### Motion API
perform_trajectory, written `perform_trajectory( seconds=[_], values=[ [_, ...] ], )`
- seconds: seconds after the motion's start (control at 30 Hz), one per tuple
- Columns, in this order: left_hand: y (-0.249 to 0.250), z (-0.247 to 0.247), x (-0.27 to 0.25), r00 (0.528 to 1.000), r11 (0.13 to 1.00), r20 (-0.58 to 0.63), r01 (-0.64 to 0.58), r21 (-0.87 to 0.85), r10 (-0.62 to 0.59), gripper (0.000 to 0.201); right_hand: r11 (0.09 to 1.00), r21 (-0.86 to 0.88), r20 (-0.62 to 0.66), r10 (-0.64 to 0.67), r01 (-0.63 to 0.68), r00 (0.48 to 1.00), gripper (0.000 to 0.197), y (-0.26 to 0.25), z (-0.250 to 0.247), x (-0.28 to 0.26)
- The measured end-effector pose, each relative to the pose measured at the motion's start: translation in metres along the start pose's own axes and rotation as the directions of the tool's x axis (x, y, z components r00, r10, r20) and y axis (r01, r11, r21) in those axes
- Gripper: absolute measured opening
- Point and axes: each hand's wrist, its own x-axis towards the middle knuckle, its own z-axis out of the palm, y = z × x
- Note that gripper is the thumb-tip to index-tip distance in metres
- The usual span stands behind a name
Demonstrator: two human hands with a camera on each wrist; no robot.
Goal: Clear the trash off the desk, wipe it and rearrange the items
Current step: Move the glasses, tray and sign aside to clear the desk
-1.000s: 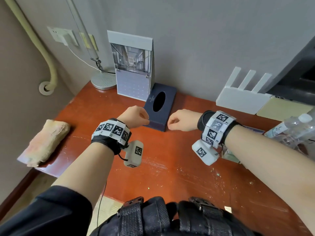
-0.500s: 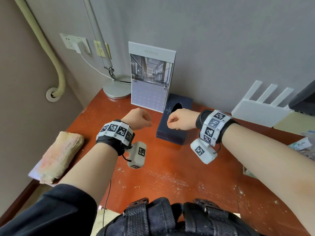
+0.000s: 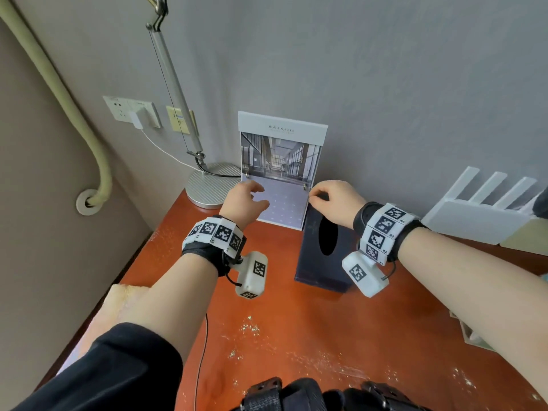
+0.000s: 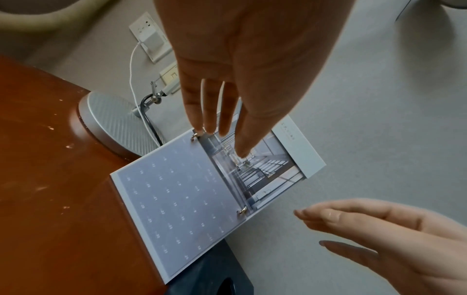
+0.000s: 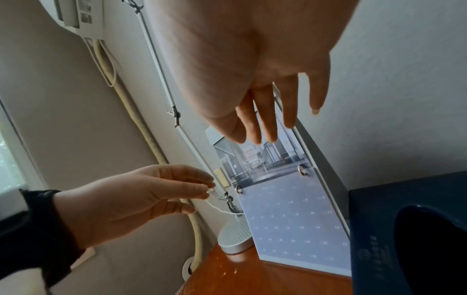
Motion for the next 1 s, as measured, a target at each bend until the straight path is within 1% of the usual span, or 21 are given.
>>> perform_trajectory(
  seconds=[0.1,0.17,0.33,0.43,0.53,0.63,0.7,0.77,0.83,0.87,0.97,1.0],
  values=[
    [-0.002,-0.004,0.024,0.999,0.999,-0.053,-0.008,-0.031,0.007,0.039,0.997,0.047,-0.121,0.070,-0.065,0.990,0.021,0.001,-0.002,0.019],
    [-0.003,-0.006,0.040,0.996,0.997,-0.092,-0.013,-0.079,0.006,0.042,0.990,0.073,-0.144,0.134,-0.125,0.980,0.029,0.002,-0.005,0.031],
    [-0.001,-0.007,0.074,0.978,0.977,-0.206,-0.012,-0.211,-0.033,0.061,0.943,0.183,-0.060,0.292,-0.277,0.955,0.066,0.010,-0.007,0.058],
    [0.000,-0.009,0.091,0.961,0.966,-0.264,0.018,-0.256,-0.088,0.072,0.897,0.300,0.001,0.339,-0.324,0.941,0.081,0.013,-0.005,0.074],
    [-0.001,-0.011,0.106,0.950,0.931,-0.258,0.074,-0.356,-0.174,0.080,0.882,0.346,-0.001,0.340,-0.319,0.940,0.083,0.010,-0.006,0.085],
    [-0.004,-0.010,0.118,0.951,0.900,-0.203,0.131,-0.417,-0.233,0.086,0.872,0.405,-0.035,0.316,-0.276,0.948,0.070,0.008,-0.008,0.093],
    [-0.005,-0.008,0.122,0.955,0.888,-0.172,0.145,-0.437,-0.241,0.089,0.871,0.420,-0.049,0.301,-0.253,0.952,0.067,0.007,-0.009,0.098],
    [-0.006,-0.006,0.125,0.962,0.878,-0.144,0.144,-0.456,-0.233,0.087,0.872,0.425,-0.058,0.293,-0.242,0.954,0.066,0.006,-0.008,0.102],
    [-0.007,-0.003,0.126,0.967,0.864,-0.125,0.137,-0.485,-0.223,0.082,0.865,0.437,-0.065,0.302,-0.245,0.951,0.064,0.005,-0.005,0.105],
    [-0.008,-0.001,0.127,0.970,0.858,-0.120,0.127,-0.497,-0.213,0.075,0.861,0.443,-0.070,0.309,-0.248,0.948,0.061,0.005,-0.004,0.106],
    [-0.008,0.002,0.126,0.974,0.871,-0.121,0.114,-0.478,-0.194,0.037,0.853,0.459,-0.089,0.323,-0.249,0.942,0.051,0.005,-0.002,0.107],
    [-0.007,0.002,0.125,0.972,0.876,-0.126,0.117,-0.467,-0.197,0.029,0.852,0.464,-0.097,0.322,-0.244,0.942,0.048,0.005,-0.001,0.107]
  ],
)
